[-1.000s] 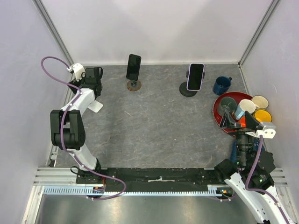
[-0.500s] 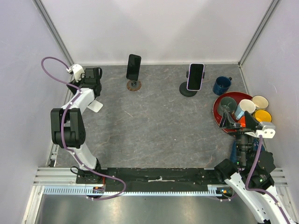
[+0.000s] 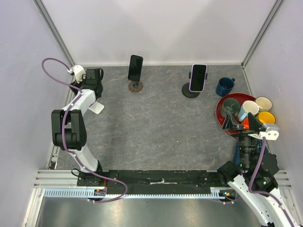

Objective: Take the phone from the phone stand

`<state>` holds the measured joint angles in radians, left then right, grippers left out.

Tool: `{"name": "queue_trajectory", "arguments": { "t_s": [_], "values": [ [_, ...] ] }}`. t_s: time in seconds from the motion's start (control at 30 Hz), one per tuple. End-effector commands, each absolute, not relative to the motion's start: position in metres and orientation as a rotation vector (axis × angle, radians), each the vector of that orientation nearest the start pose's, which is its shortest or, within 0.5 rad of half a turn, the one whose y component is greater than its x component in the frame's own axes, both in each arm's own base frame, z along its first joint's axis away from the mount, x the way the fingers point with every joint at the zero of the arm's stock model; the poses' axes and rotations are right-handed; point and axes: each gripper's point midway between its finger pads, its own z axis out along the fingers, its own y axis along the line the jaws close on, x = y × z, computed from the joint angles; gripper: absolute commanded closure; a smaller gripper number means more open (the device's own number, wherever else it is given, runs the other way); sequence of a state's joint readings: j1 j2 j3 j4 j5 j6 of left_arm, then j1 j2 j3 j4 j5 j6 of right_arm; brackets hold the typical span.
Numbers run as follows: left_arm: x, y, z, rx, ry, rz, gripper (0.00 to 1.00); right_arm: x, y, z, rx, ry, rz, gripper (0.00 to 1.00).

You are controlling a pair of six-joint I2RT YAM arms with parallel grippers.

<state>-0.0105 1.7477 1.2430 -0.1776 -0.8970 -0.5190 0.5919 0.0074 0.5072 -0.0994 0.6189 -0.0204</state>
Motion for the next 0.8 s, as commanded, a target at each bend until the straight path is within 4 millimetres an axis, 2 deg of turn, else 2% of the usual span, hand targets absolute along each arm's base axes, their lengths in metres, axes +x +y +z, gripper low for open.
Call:
{"name": "queue_trajectory", "arguments": {
  "t_s": [0.0,0.2,0.53,0.77],
  "values": [
    [0.441,0.122,0.173,-0.994,1.733,0.628,0.33,0.185,-0.001,0.339,0.193,1.213,0.13,0.02],
    [0.433,0.12,0.182,-0.983,1.729,0.598,0.51,0.185,0.0,0.34,0.192,1.213,0.137,0.02],
    [0.433,0.113,0.197,-0.953,1.729,0.525,0.81,0.184,0.0,0.34,0.192,1.214,0.14,0.02],
    [0.432,0.108,0.21,-0.924,1.689,0.455,0.86,0.184,-0.001,0.34,0.191,1.214,0.139,0.02]
  ]
}}
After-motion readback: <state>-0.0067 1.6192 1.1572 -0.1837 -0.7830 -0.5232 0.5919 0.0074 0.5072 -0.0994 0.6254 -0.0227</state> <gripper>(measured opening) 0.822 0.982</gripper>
